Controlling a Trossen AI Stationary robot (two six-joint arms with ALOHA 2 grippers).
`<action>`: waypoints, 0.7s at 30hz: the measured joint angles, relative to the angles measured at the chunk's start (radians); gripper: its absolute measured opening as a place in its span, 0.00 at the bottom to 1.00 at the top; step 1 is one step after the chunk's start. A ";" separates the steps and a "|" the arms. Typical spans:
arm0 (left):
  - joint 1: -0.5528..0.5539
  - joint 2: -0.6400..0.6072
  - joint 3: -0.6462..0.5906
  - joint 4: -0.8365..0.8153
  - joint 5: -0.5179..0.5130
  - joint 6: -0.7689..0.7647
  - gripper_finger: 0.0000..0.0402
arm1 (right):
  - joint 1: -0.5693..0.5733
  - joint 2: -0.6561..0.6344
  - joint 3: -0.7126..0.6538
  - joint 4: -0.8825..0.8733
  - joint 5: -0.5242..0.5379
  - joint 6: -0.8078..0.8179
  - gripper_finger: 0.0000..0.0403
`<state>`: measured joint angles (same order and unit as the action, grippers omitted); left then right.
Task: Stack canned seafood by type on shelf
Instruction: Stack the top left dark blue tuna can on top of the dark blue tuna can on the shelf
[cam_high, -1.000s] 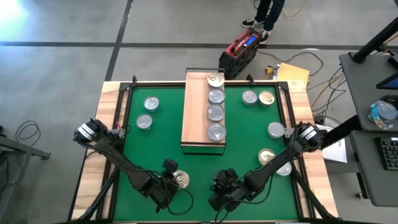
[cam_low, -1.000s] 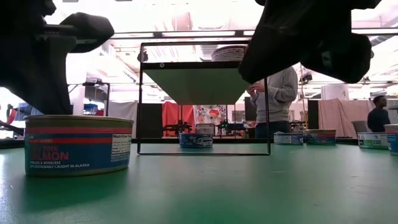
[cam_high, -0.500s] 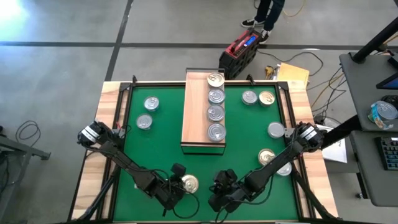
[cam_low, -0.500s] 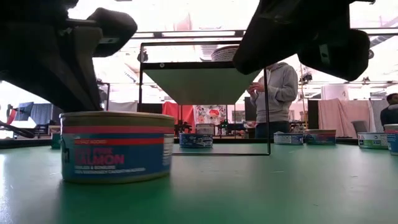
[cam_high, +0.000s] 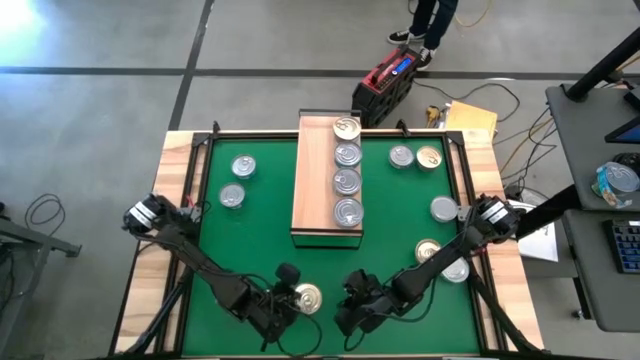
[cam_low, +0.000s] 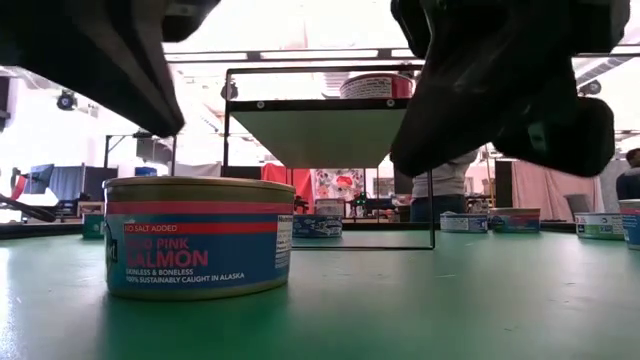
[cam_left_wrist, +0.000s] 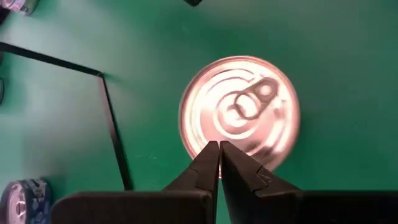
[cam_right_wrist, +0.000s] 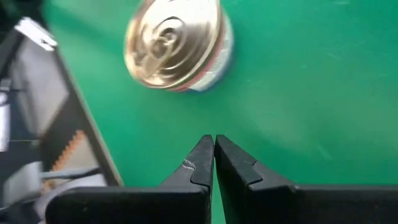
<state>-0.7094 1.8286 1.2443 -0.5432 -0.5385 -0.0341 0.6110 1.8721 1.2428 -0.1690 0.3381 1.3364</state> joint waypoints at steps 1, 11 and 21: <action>-0.008 -0.003 -0.006 0.004 0.000 0.000 0.00 | 0.000 0.000 -0.021 0.048 -0.002 0.000 0.02; -0.040 0.007 -0.047 0.047 -0.003 -0.025 0.00 | 0.001 0.000 -0.305 0.523 0.041 0.085 0.02; -0.040 0.012 -0.108 0.164 0.010 -0.038 0.00 | -0.017 0.000 -0.287 0.538 0.057 0.017 0.02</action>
<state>-0.7494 1.8402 1.1362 -0.3795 -0.5286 -0.0724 0.5940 1.8721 0.9562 0.3689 0.3954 1.3534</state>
